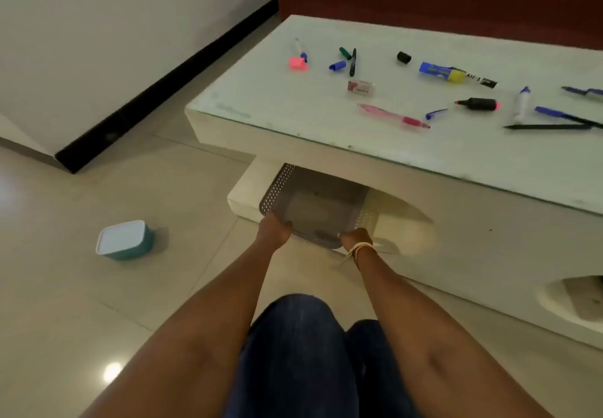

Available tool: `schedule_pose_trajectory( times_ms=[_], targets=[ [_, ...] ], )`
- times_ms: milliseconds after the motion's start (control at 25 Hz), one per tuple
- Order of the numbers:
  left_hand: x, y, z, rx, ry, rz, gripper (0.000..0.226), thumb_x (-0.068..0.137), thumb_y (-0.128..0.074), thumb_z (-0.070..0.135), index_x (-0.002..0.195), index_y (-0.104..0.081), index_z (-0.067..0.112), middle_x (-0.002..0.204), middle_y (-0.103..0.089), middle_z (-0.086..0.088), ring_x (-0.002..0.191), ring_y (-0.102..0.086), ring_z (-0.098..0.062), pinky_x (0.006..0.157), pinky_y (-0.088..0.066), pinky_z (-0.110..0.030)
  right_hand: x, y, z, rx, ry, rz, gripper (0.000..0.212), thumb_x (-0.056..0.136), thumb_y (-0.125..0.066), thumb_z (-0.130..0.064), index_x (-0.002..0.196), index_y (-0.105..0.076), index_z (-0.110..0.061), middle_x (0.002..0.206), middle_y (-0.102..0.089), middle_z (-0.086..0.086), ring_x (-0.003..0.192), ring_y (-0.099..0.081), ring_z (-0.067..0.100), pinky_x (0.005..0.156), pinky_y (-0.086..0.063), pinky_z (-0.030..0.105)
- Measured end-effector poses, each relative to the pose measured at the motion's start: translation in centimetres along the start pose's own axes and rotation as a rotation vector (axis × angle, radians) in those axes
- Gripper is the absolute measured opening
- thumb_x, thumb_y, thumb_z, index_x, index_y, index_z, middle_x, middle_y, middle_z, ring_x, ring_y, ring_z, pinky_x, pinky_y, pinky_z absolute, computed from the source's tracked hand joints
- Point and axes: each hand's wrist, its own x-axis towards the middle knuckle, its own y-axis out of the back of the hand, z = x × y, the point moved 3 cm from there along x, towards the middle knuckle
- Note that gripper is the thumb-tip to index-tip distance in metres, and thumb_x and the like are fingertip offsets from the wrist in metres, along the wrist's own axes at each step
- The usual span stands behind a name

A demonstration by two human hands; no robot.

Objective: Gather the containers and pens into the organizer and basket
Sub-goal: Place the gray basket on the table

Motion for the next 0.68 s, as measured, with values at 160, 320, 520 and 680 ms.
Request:
schedule_pose_trajectory(
  times_ms=[160,320,520,680],
  targets=[
    [0.5,-1.3,-1.4,-0.142,0.068,-0.082,0.054,0.097,-0.046,0.027,0.146,-0.029,0.014,0.139,-0.049,-0.017,0.12,-0.052,-0.04,0.091,-0.051,-0.046,1.1,-1.2,0.3,0.035,-0.026,0.016,0.044,0.092,-0.054,-0.01,0.133,-0.047,0.006,0.136,-0.053,0.022,0.126,-0.051,0.037,0.102,-0.042,0.036],
    [1.3,-1.4,-2.2,-0.33,0.236,-0.115,0.06,0.096,-0.049,0.036,0.142,-0.025,0.007,0.139,-0.046,-0.018,0.119,-0.051,-0.039,0.083,-0.05,-0.051,1.3,-1.1,-0.2,0.281,-0.102,0.019,0.042,0.088,-0.052,-0.004,0.129,-0.054,0.002,0.129,-0.06,0.019,0.111,-0.063,0.039,0.095,-0.053,0.042],
    [0.6,0.9,-3.0,-0.73,0.425,0.015,0.071,0.092,-0.056,0.038,0.145,-0.017,0.012,0.142,-0.042,-0.015,0.123,-0.05,-0.038,0.095,-0.048,-0.054,-0.6,-0.1,-0.5,0.462,-0.098,-0.081,0.042,0.088,-0.047,0.007,0.127,-0.057,-0.002,0.125,-0.061,0.02,0.098,-0.065,0.045,0.08,-0.057,0.054],
    [-2.2,4.6,-4.1,-0.864,0.548,0.073,0.042,0.094,-0.05,0.009,0.134,-0.04,0.004,0.134,-0.049,-0.022,0.112,-0.054,-0.041,0.082,-0.053,-0.053,-3.7,1.3,-2.5,0.357,0.004,-0.153,0.027,0.089,-0.048,0.007,0.112,-0.062,0.005,0.115,-0.064,0.026,0.092,-0.067,0.045,0.08,-0.057,0.052]
  ],
)
